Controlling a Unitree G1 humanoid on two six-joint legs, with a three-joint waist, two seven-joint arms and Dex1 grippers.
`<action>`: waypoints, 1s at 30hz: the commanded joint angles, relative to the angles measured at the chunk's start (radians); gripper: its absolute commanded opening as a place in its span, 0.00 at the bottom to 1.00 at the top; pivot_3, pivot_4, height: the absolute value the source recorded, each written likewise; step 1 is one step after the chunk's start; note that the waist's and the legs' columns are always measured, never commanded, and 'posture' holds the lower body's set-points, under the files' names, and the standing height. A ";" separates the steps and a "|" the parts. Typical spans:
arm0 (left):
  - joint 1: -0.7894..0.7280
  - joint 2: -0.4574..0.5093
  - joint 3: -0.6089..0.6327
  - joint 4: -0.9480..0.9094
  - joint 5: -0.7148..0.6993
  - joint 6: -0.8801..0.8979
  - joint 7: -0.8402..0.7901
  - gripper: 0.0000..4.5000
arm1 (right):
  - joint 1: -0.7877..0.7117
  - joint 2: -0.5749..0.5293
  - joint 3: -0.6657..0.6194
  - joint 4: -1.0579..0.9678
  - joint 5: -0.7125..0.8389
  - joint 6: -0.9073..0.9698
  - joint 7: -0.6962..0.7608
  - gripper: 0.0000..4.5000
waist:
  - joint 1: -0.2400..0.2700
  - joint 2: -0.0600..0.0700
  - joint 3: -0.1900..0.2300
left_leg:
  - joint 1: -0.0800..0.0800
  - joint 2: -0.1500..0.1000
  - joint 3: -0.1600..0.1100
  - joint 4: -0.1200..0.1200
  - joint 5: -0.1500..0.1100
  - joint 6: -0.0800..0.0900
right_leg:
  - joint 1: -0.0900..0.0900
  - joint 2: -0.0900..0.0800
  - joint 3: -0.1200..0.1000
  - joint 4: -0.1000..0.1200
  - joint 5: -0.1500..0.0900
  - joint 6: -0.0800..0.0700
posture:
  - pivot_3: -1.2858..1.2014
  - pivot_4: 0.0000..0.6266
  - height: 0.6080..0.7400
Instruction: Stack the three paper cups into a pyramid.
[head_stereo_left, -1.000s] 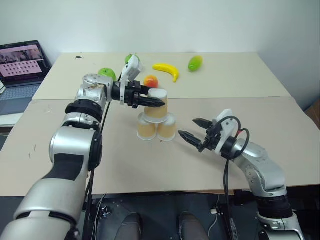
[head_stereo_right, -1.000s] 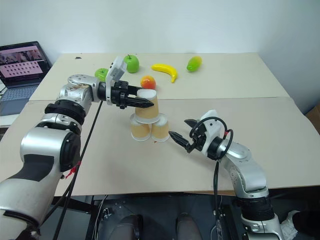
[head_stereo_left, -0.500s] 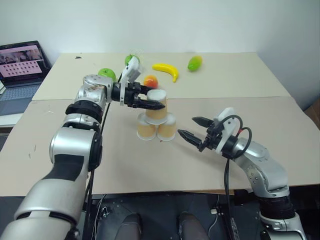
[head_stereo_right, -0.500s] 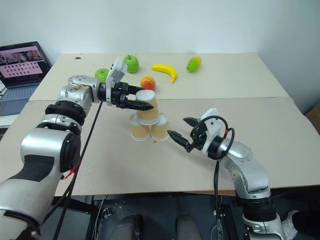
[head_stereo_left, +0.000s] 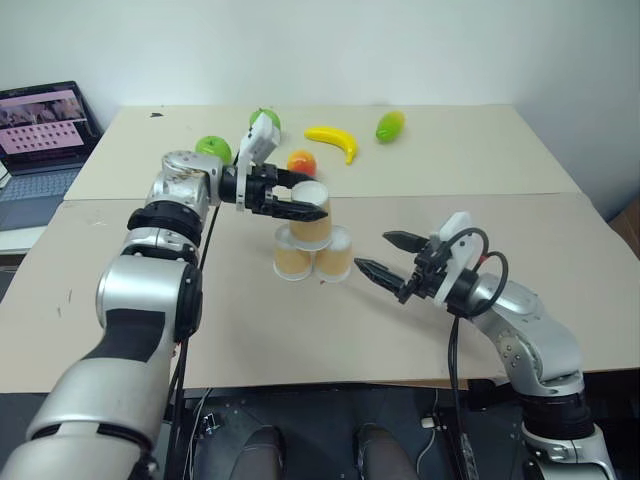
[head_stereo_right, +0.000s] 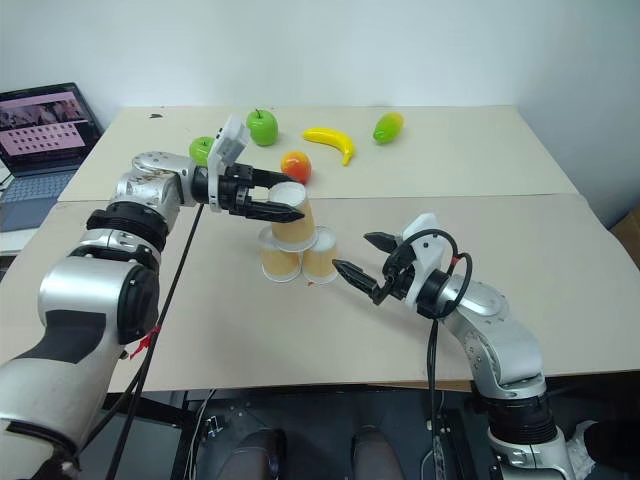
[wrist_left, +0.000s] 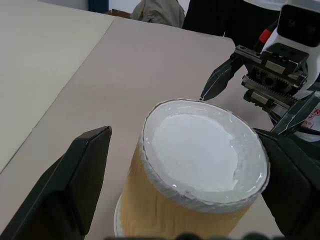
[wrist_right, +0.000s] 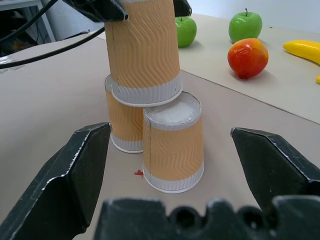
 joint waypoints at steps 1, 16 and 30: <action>-0.057 0.027 0.034 -0.039 -0.033 0.024 -0.029 0.98 | -0.026 -0.008 -0.020 -0.004 0.013 -0.017 0.014 1.00 | 0.000 0.000 0.000 | 0.000 0.000 0.000 0.000 0.000 0.000 | 0.000 0.000 0.000 0.000 0.000 0.000 | 0.52 0.24 0.94; 0.243 0.039 0.535 -0.652 -0.423 0.395 0.698 0.98 | -0.053 -0.053 -0.108 0.050 -0.019 -0.013 -0.044 1.00 | -0.006 0.002 -0.001 | 0.003 0.001 0.000 0.000 0.000 0.000 | 0.001 -0.001 0.001 0.007 0.000 0.000 | 0.52 0.24 0.94; 1.020 -0.020 0.678 -1.113 -0.213 0.171 1.402 0.98 | -0.231 -0.044 -0.120 0.569 -0.352 -0.167 -0.401 1.00 | 0.015 0.000 -0.002 | 0.003 0.000 0.003 0.001 0.000 0.000 | -0.001 -0.002 0.003 0.003 0.001 -0.001 | 0.52 0.24 0.94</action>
